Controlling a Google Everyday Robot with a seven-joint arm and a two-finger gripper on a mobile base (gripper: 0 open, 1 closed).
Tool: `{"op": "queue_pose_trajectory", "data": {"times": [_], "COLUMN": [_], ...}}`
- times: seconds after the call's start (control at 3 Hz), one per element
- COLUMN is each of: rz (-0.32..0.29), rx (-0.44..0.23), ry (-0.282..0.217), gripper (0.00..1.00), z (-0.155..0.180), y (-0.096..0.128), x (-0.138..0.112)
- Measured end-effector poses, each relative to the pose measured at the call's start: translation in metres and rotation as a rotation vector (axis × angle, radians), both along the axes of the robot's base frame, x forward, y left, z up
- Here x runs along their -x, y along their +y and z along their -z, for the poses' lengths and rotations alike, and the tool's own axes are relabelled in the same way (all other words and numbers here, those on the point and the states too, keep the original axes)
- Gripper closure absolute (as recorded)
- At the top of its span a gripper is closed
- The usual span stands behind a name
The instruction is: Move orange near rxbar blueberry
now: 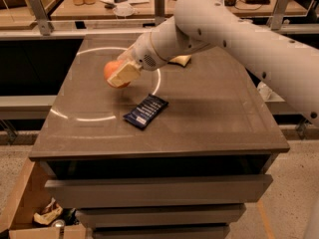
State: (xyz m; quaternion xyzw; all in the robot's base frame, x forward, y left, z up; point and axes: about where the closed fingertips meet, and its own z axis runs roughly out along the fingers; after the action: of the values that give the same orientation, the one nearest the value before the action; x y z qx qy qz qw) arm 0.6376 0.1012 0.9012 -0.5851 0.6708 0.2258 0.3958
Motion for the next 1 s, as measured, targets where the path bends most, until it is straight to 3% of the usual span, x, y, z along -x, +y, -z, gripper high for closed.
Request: {"op": "queue_pose_trajectory", "data": {"times": [0.67, 1.0], "rz": [0.072, 0.046], "rx": [0.085, 0.1], "ry": [0.072, 0.106], "gripper": [1.0, 0.82], "z": [0.014, 0.032], "y": [-0.062, -0.057], "x": [0.013, 0.028]}}
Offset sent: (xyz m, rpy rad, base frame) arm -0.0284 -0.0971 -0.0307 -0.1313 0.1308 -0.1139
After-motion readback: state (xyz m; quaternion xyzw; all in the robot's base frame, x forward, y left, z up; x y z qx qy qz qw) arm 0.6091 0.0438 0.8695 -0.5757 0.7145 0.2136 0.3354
